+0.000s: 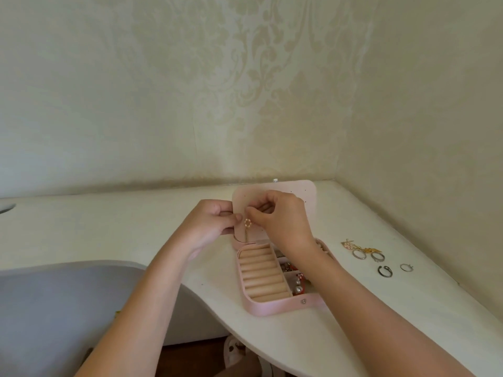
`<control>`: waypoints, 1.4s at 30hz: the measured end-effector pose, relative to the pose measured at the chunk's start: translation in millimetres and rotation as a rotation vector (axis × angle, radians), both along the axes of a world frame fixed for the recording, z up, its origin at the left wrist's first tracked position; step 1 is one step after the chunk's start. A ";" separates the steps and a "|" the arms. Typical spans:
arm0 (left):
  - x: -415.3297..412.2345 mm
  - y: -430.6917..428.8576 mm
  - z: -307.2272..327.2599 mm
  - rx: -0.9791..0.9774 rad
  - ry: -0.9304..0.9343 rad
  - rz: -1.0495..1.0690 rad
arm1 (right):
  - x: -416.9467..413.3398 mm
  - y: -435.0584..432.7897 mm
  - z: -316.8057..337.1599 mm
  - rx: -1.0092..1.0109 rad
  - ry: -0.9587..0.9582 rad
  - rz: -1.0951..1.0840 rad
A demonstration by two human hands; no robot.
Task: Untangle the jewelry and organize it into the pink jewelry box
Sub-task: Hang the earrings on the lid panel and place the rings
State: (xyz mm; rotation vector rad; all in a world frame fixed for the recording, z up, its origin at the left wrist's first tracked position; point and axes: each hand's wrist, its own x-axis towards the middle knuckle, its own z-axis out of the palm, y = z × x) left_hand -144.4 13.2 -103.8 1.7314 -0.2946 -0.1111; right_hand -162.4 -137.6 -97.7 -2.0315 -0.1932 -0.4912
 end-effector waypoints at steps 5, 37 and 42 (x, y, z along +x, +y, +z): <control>-3.4 -1.0 -1.4 0.002 -0.045 -0.002 | -2.8 6.4 -3.9 -0.052 -0.069 -0.060; -22.4 -23.2 -16.6 -0.272 -0.164 0.180 | -12.5 9.0 -3.7 -0.002 -0.008 -0.117; -23.9 -20.8 -16.0 -0.269 -0.186 0.121 | -13.0 10.3 -4.6 0.031 -0.011 -0.110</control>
